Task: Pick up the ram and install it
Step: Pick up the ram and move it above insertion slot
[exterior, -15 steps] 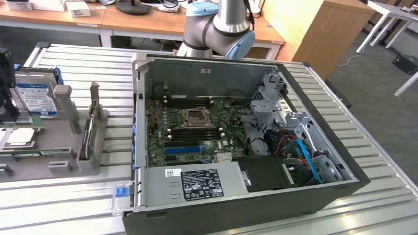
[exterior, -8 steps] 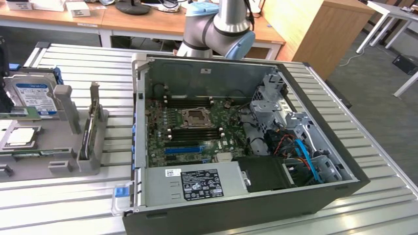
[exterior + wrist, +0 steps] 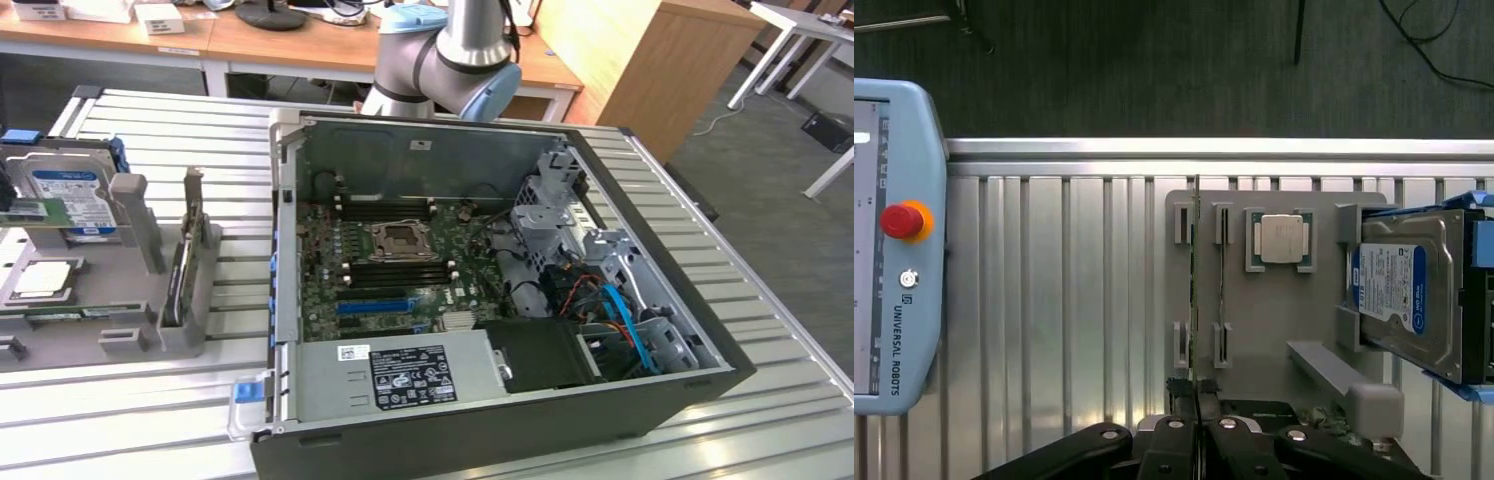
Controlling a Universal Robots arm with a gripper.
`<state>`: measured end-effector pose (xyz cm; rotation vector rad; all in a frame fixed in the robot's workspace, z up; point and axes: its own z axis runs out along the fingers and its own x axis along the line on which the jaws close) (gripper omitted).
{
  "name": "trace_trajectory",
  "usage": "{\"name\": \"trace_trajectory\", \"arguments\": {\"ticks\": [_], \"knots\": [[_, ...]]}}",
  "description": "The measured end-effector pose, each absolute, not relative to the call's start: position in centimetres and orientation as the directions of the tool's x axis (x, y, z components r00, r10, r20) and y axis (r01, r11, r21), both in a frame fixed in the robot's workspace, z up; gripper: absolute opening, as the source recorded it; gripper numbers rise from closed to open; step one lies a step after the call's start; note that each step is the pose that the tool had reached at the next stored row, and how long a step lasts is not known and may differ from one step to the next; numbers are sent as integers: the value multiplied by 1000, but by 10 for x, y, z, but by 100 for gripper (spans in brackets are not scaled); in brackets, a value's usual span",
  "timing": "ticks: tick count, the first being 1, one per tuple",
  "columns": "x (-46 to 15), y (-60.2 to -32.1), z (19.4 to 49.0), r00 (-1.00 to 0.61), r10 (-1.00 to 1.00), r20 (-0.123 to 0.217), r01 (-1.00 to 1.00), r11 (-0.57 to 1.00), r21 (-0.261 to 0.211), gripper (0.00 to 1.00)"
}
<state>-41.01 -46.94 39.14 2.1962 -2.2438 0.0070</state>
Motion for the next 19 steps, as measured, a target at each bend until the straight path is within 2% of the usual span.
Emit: {"name": "trace_trajectory", "arguments": {"ticks": [9,19], "knots": [[-410,-469,408,-21,-1000,4,-1000,21,-2,12],[-409,-469,412,-21,-1000,5,-1000,21,-2,12]]}}
